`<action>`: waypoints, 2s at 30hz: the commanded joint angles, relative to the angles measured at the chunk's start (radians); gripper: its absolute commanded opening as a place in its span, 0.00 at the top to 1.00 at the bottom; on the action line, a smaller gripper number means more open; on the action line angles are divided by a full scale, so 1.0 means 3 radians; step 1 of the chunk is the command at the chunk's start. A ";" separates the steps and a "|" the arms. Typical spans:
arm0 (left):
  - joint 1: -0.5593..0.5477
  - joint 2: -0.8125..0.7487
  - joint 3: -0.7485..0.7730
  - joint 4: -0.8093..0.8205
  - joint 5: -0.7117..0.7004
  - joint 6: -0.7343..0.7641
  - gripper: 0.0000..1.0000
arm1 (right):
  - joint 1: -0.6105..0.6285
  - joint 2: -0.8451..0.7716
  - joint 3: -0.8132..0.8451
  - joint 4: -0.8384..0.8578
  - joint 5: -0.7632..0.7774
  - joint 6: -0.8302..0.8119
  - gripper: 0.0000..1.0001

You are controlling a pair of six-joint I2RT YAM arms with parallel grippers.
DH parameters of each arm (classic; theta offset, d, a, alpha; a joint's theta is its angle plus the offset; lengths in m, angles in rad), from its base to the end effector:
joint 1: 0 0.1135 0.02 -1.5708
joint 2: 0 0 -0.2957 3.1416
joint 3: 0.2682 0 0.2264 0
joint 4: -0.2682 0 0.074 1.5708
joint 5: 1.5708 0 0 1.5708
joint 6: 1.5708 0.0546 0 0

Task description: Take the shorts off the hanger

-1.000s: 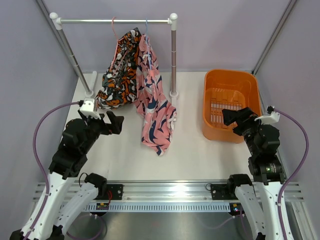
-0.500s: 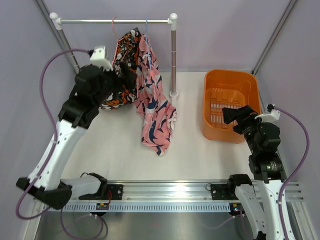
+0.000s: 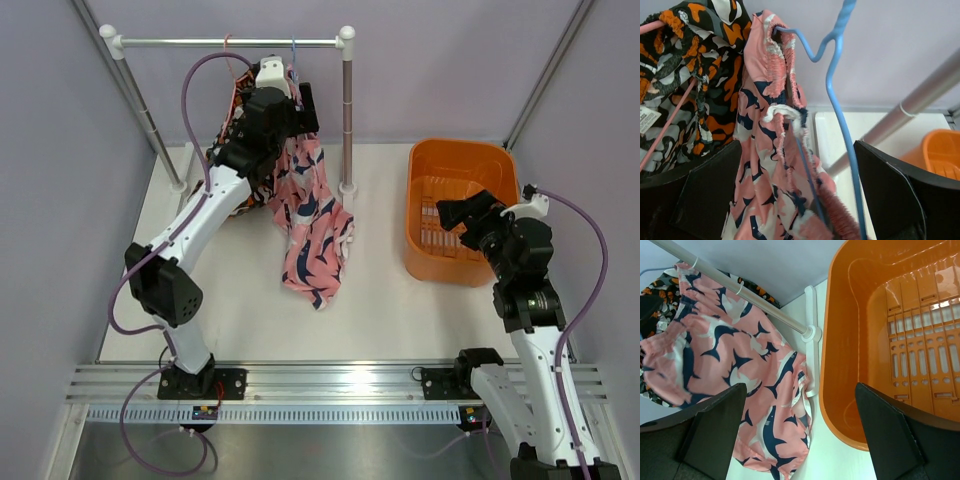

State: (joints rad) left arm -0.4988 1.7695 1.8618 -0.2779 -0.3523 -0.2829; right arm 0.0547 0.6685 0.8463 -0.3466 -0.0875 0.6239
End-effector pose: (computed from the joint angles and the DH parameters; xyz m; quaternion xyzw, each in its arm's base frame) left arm 0.3720 -0.1812 0.4601 -0.0296 0.7653 -0.1148 0.6326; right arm 0.1183 0.0113 0.3729 0.1873 0.7407 0.2460 0.5965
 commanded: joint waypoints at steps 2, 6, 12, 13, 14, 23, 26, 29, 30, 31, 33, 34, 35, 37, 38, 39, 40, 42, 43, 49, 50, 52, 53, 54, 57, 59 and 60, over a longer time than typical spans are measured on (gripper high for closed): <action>-0.0015 0.0043 0.0191 0.0819 -0.0426 0.0181 0.01 | -0.0019 0.0129 0.0002 0.0306 -0.0133 -0.0101 0.01; -0.0025 0.0069 0.0170 0.1069 -0.0538 0.0262 0.01 | -0.0019 0.0215 -0.0044 0.0388 -0.0117 -0.0142 0.01; -0.0045 -0.0007 0.0068 0.1197 -0.0605 0.0344 0.01 | -0.0019 0.0308 -0.0019 0.0434 -0.0204 -0.0132 0.01; -0.0055 -0.0008 0.0048 0.1238 -0.0656 0.0365 0.01 | -0.0019 0.0303 -0.0029 0.0455 -0.0214 -0.0126 0.01; -0.0066 0.0002 0.0037 0.1264 -0.0671 0.0390 0.01 | -0.0014 0.0308 -0.0029 0.0475 -0.0225 -0.0121 0.00; -0.0147 0.0441 0.0543 0.1223 -0.0809 0.0605 0.04 | -0.0019 0.0333 -0.0075 0.0542 -0.0240 -0.0121 0.00; -0.0158 0.0666 0.0916 0.1024 -0.0845 0.0656 0.06 | -0.0019 0.0384 -0.0065 0.0547 -0.0230 -0.0126 0.00; -0.0163 0.0734 0.1024 0.0982 -0.0902 0.0697 0.08 | -0.0019 0.0410 -0.0024 0.0516 -0.0235 -0.0142 0.00; -0.0163 0.0754 0.1024 0.1033 -0.0917 0.0723 0.09 | -0.0019 0.0415 -0.0019 0.0521 -0.0240 -0.0142 0.00; -0.0163 0.0759 0.1029 0.1044 -0.0932 0.0743 0.12 | -0.0019 0.0415 -0.0019 0.0541 -0.0245 -0.0147 0.01; -0.0163 0.0810 0.1080 0.1029 -0.1024 0.0759 0.15 | -0.0014 0.0425 -0.0019 0.0547 -0.0245 -0.0152 0.00; -0.0168 0.0820 0.1085 0.1024 -0.1045 0.0769 0.16 | -0.0014 0.0435 -0.0019 0.0547 -0.0250 -0.0157 0.01; -0.0163 0.0816 0.1070 0.1034 -0.1060 0.0779 0.20 | -0.0019 0.0446 -0.0019 0.0542 -0.0245 -0.0162 0.00; -0.0163 0.0800 0.1030 0.1064 -0.1137 0.0800 0.23 | -0.0014 0.0456 -0.0024 0.0542 -0.0250 -0.0177 0.01; -0.0163 0.0785 0.0994 0.1150 -0.1162 0.0810 0.30 | -0.0019 0.0461 -0.0029 0.0547 -0.0245 -0.0178 0.01; -0.0163 0.0759 0.0882 0.1212 -0.1193 0.0840 0.33 | -0.0019 0.0461 -0.0039 0.0552 -0.0250 -0.0172 0.01; -0.0163 0.0724 0.0846 0.1258 -0.1224 0.0861 0.35 | -0.0019 0.0456 -0.0044 0.0562 -0.0255 -0.0177 0.01; -0.0168 0.0713 0.0835 0.1305 -0.1305 0.0897 0.48 | -0.0019 0.0471 -0.0050 0.0562 -0.0260 -0.0178 0.01; -0.0168 0.0703 0.0835 0.1305 -0.1311 0.0917 0.56 | -0.0019 0.0471 -0.0060 0.0567 -0.0260 -0.0178 0.01; -0.0158 0.0611 0.0886 0.1264 -0.1219 0.1101 0.88 | -0.0019 0.0466 -0.0070 0.0588 -0.0286 -0.0167 0.01; -0.0153 0.0581 0.0896 0.1203 -0.1193 0.1101 0.89 | -0.0019 0.0461 -0.0070 0.0583 -0.0286 -0.0172 0.01; -0.0142 0.0535 0.0906 0.1131 -0.1091 0.1091 0.98 | -0.0019 0.0451 -0.0075 0.0572 -0.0296 -0.0172 0.01; -0.0132 0.0489 0.0912 0.1055 -0.0995 0.1066 1.00 | -0.0019 0.0446 -0.0075 0.0572 -0.0291 -0.0177 0.01; -0.0112 0.0473 0.0927 0.1004 -0.0918 0.1040 1.00 | -0.0019 0.0436 -0.0080 0.0577 -0.0291 -0.0178 0.01; -0.0081 0.0386 0.0958 0.0825 -0.0714 0.0989 1.00 | -0.0019 0.0441 -0.0075 0.0567 -0.0301 -0.0183 0.01; -0.0040 0.0335 0.0973 0.0667 -0.0570 0.0913 1.00 | -0.0019 0.0430 -0.0075 0.0567 -0.0306 -0.0183 0.01; 0.0005 0.0289 0.0973 0.0620 -0.0453 0.0826 1.00 | -0.0019 0.0430 -0.0075 0.0572 -0.0311 -0.0183 0.01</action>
State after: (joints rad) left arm -0.5251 1.9537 2.1162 -0.0685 -0.5919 0.0113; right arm 0.0547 0.8078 0.8295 -0.2211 -0.1532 0.5865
